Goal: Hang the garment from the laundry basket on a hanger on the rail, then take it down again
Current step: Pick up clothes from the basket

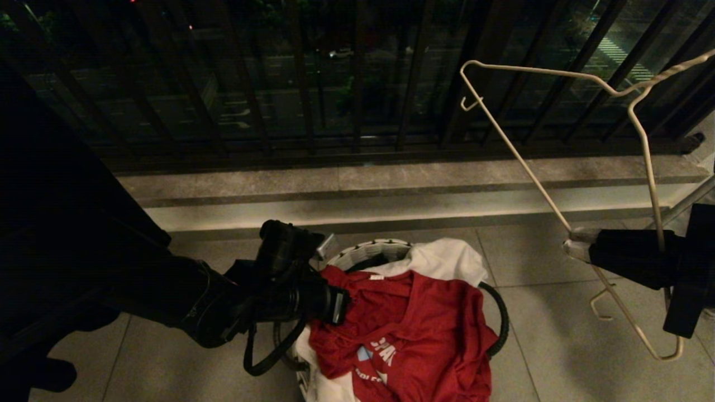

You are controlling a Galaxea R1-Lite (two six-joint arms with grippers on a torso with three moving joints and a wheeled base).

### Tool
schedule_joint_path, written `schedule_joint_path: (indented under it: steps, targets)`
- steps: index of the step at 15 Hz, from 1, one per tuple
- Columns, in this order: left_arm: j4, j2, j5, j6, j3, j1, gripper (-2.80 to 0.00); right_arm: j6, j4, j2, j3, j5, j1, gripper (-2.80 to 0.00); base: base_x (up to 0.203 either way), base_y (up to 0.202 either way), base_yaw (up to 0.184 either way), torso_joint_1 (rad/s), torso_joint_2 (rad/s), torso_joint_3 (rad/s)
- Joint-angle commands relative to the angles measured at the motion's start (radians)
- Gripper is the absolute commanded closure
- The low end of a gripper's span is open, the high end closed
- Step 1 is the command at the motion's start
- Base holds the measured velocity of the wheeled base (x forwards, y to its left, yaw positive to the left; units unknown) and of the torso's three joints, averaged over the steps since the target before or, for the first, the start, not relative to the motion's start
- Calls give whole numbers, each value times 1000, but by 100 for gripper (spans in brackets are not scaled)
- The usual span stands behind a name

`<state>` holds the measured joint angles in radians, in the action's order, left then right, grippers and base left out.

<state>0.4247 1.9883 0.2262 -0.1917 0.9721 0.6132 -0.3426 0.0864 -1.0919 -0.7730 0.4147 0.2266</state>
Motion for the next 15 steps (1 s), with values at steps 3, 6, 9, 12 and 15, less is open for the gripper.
schedule_joint_path:
  steps: [3, 6, 9, 12, 15]
  targets:
    - [3, -12, -1, -2, -7, -7, 0, -3, 1, -2, 0, 3, 0, 0, 0, 0, 0, 0, 0, 0]
    - [2, -57, -2, -3, -21, -14, 0, -1, 1, 0, -4, 3, 0, 0, 0, 0, 0, 0, 0, 0]
    - [-4, -110, -13, -5, -49, -23, 0, -1, 1, 0, -3, 3, 0, 0, 0, 0, 0, 0, 0, 0]
    - [-3, -115, -73, -3, -62, -24, 0, -1, 1, 4, -3, 4, 3, 0, 0, 0, 0, 0, 0, 0]
    - [-4, -142, -74, 1, -80, -23, 0, -2, 1, 7, 0, 7, 14, 0, 0, 0, 0, 0, 0, 0]
